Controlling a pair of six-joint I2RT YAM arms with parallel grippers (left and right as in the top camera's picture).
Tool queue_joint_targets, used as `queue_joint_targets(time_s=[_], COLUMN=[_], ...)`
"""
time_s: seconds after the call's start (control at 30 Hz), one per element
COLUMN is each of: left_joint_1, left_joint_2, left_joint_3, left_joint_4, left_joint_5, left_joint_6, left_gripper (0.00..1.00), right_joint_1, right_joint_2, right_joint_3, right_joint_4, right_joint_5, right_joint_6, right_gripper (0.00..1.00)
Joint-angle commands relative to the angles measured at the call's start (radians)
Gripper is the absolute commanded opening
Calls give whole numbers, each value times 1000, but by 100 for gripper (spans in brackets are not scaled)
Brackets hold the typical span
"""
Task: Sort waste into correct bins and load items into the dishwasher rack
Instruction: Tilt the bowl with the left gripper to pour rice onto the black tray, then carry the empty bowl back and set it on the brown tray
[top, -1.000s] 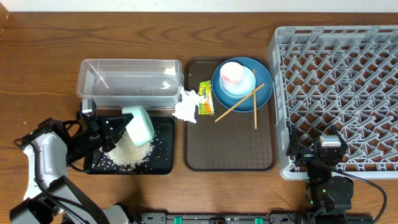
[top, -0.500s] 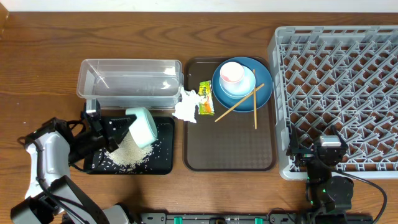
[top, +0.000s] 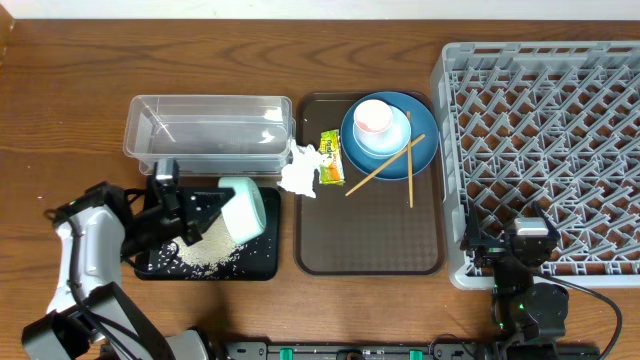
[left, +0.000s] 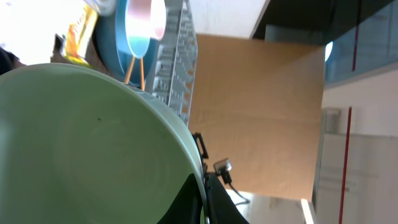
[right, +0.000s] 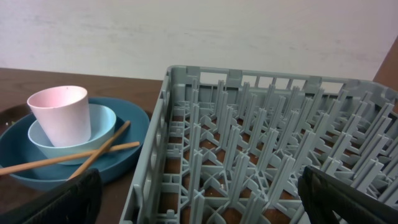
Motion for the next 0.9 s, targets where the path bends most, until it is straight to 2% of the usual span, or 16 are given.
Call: queue_joint_targets(time_s=[0.0,0.17,0.27,0.4,0.57,0.7,0.87], left_joint_1=[-49,-132,-180,-250,-396,-583,-828], left_joint_2=[-24,-51,-68,-110,-188,-241,-246], left_joint_3=[23,71,98,107,107,107,106], left_joint_4=[-2,1,32,167,349,480,560], left_joint_5=[-3,-57,-119,-253,-522,-706,-955], left_joint_6=[28,18,-56,-271,-570,-739,-851], left_gripper=[6,6,6,6,6,6,6], right_joint_1=[10,10,10,10,10,10,10], right_joint_2=[-2,-2,-2,-2,-2,-2,-2], right_joint_3=[-1,-1,-1,-1,-1,-1,-1], right_joint_4=[-4,-5,-4,-4,-4,-4,-4], right_joint_5=[-4,-4,-4,-4,-4,-4,-4], right_joint_6=[16,16,16,16,16,16,16], right_gripper=[99,99,99,99,99,99,99])
